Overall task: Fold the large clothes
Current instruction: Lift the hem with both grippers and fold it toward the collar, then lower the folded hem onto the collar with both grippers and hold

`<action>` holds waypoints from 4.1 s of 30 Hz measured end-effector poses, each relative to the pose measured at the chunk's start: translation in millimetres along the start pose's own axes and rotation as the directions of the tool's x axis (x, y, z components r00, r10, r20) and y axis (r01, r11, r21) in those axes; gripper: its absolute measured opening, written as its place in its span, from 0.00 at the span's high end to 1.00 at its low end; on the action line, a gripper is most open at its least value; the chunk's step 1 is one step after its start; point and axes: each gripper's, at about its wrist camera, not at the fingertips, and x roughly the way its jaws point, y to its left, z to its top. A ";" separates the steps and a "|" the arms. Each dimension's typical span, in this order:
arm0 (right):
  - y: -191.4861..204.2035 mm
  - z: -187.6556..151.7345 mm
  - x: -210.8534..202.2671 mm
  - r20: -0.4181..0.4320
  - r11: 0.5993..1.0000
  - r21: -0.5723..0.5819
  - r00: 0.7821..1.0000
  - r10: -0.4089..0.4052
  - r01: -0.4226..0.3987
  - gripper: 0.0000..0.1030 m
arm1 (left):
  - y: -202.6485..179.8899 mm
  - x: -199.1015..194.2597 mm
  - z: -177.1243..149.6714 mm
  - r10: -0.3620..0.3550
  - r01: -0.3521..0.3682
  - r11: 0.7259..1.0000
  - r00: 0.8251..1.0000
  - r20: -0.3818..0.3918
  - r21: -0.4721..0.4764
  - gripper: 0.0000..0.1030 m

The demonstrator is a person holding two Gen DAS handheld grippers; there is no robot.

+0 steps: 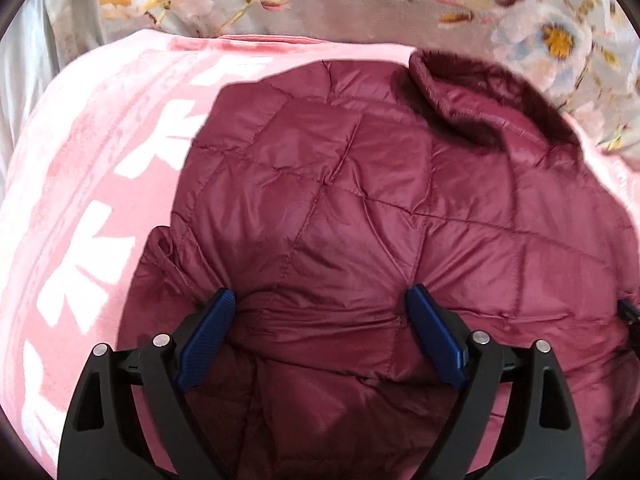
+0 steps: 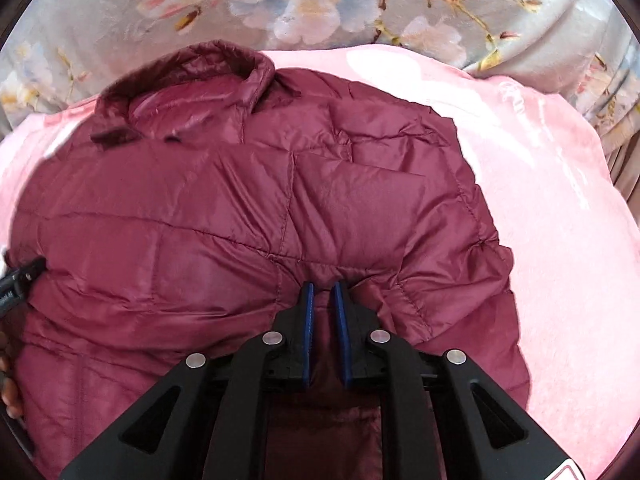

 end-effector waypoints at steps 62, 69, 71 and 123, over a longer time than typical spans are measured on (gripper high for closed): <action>12.3 76.1 103.6 0.015 0.907 0.113 0.914 0.406 -0.405 0.97 | -28.3 92.8 63.5 -0.545 0.526 0.827 0.837 -0.054 -0.198 0.89; -10.3 74.2 67.8 0.021 0.895 0.178 0.911 0.412 -0.408 0.81 | -17.2 60.0 70.4 -0.516 0.500 0.847 0.855 -0.052 -0.179 0.85; -15.6 84.2 46.7 0.063 0.903 0.158 0.916 0.396 -0.400 0.81 | -11.1 41.0 86.3 -0.499 0.489 0.856 0.867 -0.019 -0.168 0.79; 22.4 128.3 126.1 0.078 0.950 0.022 0.948 0.309 -0.311 0.96 | -81.2 105.5 118.2 -0.231 0.226 0.967 0.972 0.030 0.114 0.68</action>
